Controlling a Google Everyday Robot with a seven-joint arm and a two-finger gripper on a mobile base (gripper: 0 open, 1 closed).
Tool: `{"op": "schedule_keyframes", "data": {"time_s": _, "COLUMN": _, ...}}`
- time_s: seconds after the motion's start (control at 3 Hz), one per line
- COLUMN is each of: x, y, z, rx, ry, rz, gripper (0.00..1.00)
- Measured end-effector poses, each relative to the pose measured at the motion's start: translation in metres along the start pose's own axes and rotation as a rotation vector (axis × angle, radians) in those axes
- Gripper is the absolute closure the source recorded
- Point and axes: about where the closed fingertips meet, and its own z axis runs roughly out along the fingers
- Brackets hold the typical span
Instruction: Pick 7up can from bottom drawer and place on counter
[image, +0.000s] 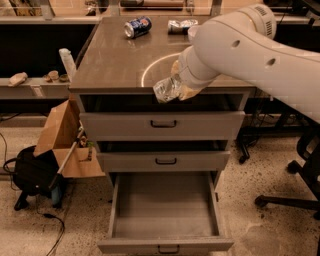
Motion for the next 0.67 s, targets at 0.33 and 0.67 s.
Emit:
{"op": "schedule_keyframes", "data": {"time_s": 0.33, "x": 0.011, "y": -0.021, "z": 0.020, "rx": 0.001, "ry": 0.018, "rz": -0.007, "gripper": 1.00}}
{"op": "schedule_keyframes", "data": {"time_s": 0.67, "x": 0.020, "y": -0.044, "z": 0.027, "rx": 0.012, "ry": 0.034, "rz": -0.012, "gripper": 1.00}}
